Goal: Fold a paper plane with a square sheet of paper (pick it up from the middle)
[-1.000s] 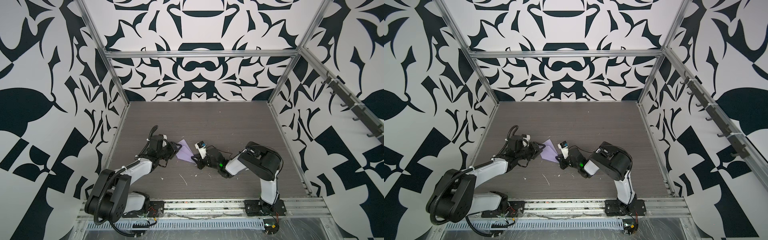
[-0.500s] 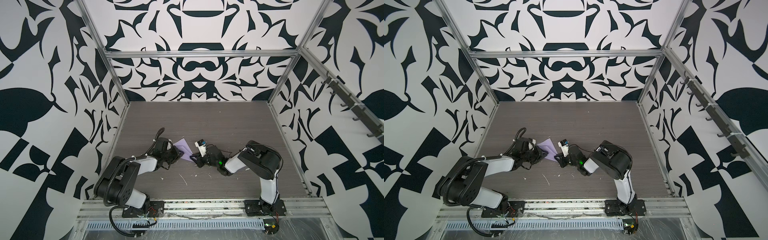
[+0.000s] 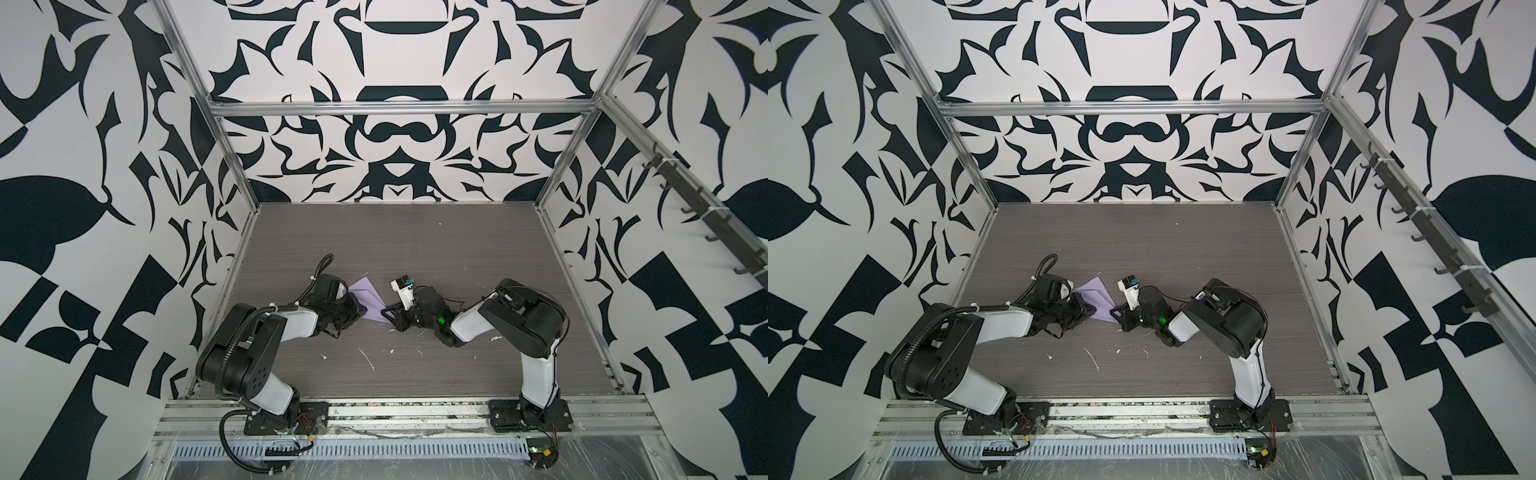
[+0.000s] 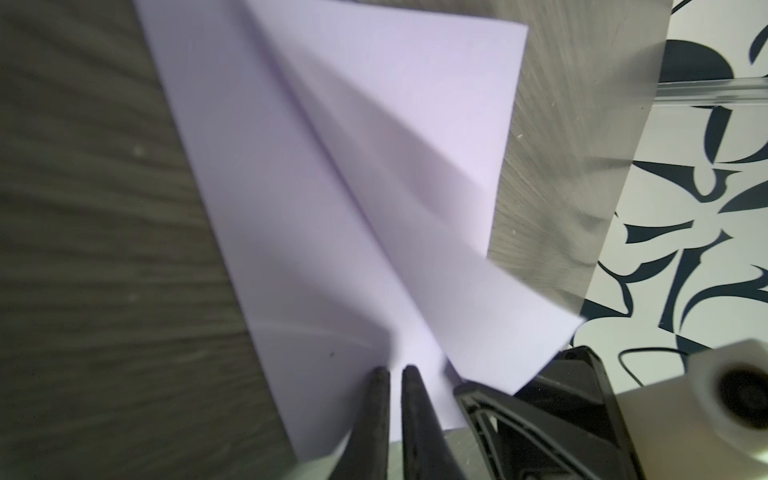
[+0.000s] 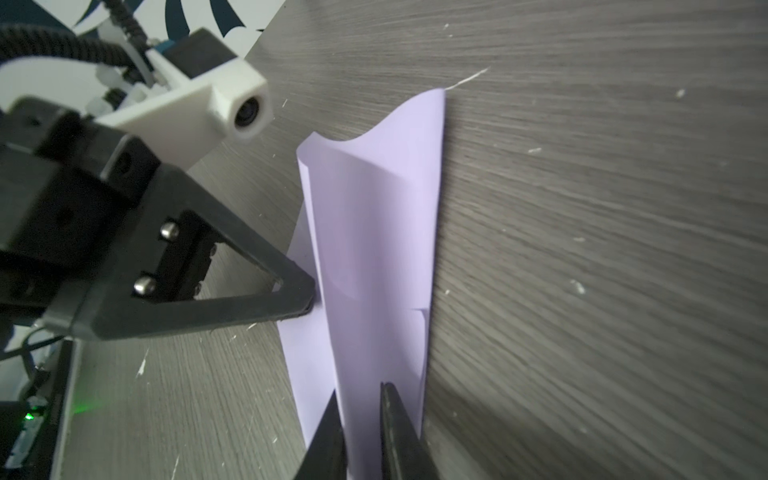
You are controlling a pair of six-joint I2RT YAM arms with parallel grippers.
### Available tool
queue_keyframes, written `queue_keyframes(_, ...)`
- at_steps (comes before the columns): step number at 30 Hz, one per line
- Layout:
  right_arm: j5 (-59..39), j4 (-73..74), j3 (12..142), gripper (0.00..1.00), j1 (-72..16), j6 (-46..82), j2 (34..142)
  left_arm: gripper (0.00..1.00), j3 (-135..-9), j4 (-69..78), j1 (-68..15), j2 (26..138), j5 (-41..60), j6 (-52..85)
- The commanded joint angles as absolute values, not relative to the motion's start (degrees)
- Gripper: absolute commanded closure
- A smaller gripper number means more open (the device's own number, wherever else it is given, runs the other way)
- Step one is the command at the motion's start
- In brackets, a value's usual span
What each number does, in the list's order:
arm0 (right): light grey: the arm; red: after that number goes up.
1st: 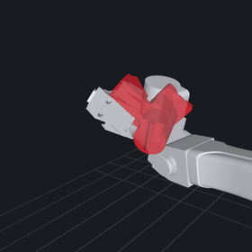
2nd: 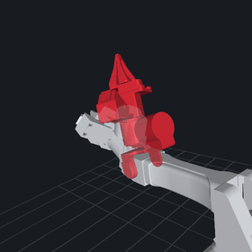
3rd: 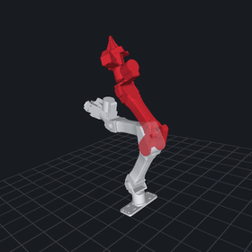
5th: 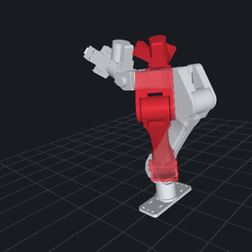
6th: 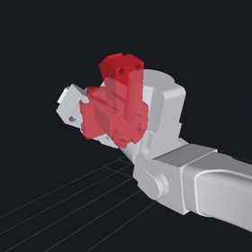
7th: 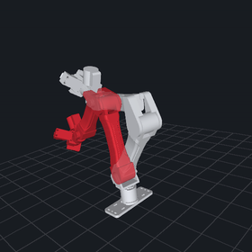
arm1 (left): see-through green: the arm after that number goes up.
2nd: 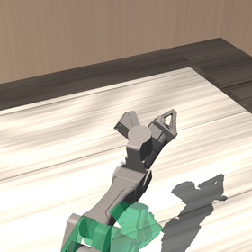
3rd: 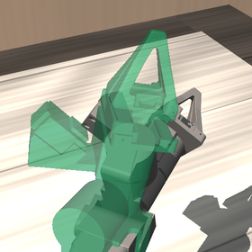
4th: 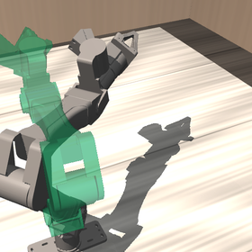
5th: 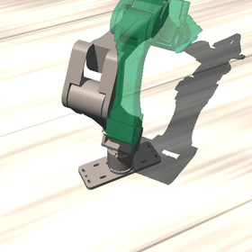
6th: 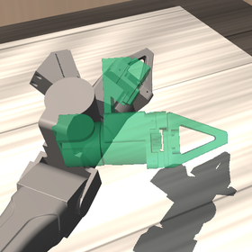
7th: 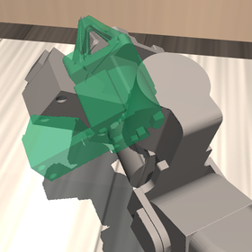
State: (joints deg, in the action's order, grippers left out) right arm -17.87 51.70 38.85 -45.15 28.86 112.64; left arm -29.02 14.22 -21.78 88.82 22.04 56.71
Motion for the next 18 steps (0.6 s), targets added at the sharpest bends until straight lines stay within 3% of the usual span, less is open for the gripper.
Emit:
queue_keyframes(1,-19.17,50.40,39.44,0.81,-44.23,32.43,111.84,0.91,-29.81,11.56,-21.88,90.09,20.83,56.04)
queue_keyframes(13,-22.07,52.48,39.66,0.84,-42.85,38.78,112.70,0.93,-30.15,11.29,-21.88,90.23,20.76,56.00)
queue_keyframes(18,-23.09,42.26,43.35,0.82,-42.87,32.97,109.61,0.93,-30.15,11.22,-21.88,90.96,20.73,55.89)
